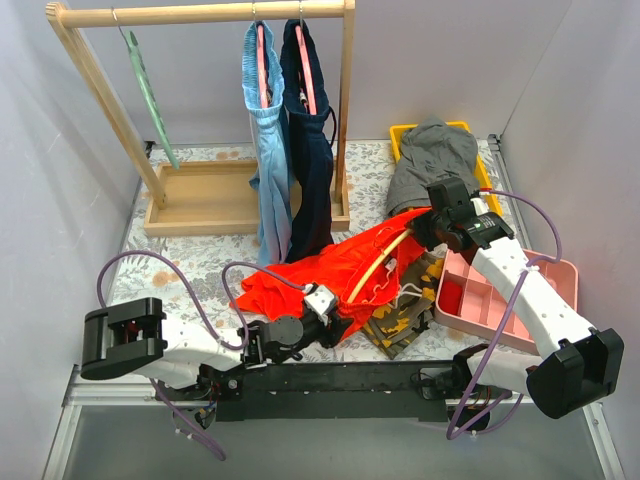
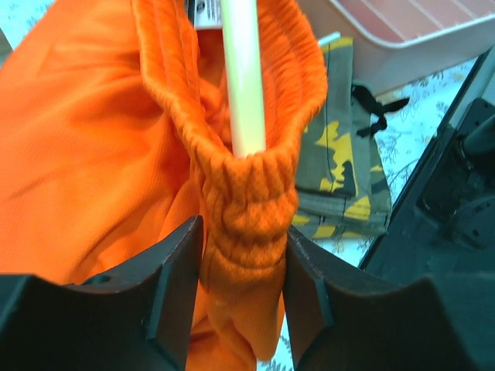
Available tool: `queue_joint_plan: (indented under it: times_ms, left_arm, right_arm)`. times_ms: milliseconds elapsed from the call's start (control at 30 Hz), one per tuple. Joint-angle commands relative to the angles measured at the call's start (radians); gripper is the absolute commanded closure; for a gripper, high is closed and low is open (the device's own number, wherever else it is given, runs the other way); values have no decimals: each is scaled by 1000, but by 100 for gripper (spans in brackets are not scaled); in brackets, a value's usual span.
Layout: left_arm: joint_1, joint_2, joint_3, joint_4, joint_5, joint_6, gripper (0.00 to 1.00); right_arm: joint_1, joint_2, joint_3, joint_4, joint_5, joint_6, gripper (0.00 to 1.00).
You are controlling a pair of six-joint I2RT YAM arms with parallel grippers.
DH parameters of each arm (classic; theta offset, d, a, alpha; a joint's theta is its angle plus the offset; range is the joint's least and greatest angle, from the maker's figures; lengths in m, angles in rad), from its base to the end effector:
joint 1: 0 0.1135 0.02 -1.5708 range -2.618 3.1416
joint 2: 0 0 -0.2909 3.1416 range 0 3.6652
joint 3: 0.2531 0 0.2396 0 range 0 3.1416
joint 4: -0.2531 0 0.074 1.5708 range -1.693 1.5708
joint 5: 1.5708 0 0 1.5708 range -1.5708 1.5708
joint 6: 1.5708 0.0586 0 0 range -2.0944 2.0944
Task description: Place the shorts on the hanger
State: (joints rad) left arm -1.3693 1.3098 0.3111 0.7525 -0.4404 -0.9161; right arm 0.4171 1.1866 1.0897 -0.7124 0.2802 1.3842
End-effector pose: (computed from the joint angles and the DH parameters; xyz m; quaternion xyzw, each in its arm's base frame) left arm 0.0733 -0.2342 0.2010 0.0420 0.7800 -0.4744 0.4058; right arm 0.2238 0.0814 0.3261 0.4734 0.7898 0.2079 0.3302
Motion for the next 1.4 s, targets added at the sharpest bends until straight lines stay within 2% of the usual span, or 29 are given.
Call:
queue_joint_plan:
  times_ms: [0, 200, 433, 533, 567, 633, 667, 733, 800, 833, 900, 933, 1000, 1033, 1267, 1367]
  left_arm:
    - [-2, 6, 39, 119, -49, 65, 60]
    - [12, 19, 80, 108, -40, 100, 64]
    - [65, 23, 100, 81, 34, 86, 64]
    - [81, 26, 128, 58, 66, 91, 68]
    - [84, 28, 140, 53, 86, 91, 80]
    - [88, 23, 155, 9, 97, 86, 95]
    - [90, 17, 161, -8, 100, 79, 100]
    - [91, 3, 183, -77, 103, 54, 100]
    - [92, -41, 186, -113, 117, 33, 100]
    - [92, -56, 189, -157, 118, 26, 100]
    - [92, -124, 200, -217, 132, 17, 100]
    - [92, -150, 210, -276, 140, 13, 100]
    - [92, -216, 229, -346, 150, 2, 100]
    - [92, -236, 252, -417, 161, -4, 100]
    - [92, -392, 336, -702, 143, -88, 100]
    - [92, -483, 390, -818, 143, -121, 100]
  right_arm:
    - [-1, -8, 49, 8, -27, 22, 99]
    - [-1, -13, 39, 16, -44, 22, 99]
    - [0, -22, 26, 30, -75, 16, 99]
    - [0, -27, 13, 39, -88, 13, 99]
    - [-1, -33, 10, 45, -90, 10, 99]
    - [0, -38, -1, 59, -101, -16, 99]
    - [0, -45, -2, 68, -104, -25, 99]
    - [0, -53, 1, 82, -111, -77, 99]
    - [-1, -65, 3, 93, -125, -106, 88]
    - [0, -71, 1, 102, -130, -152, 72]
    - [0, -91, -1, 117, -136, -197, 54]
    - [0, -99, -10, 134, -141, -265, 42]
    - [0, -127, -17, 183, -162, -330, 34]
    - [0, -137, -22, 204, -173, -415, 28]
    - [0, -228, -4, 270, -226, -702, 26]
    - [0, -261, 1, 268, -257, -761, 27]
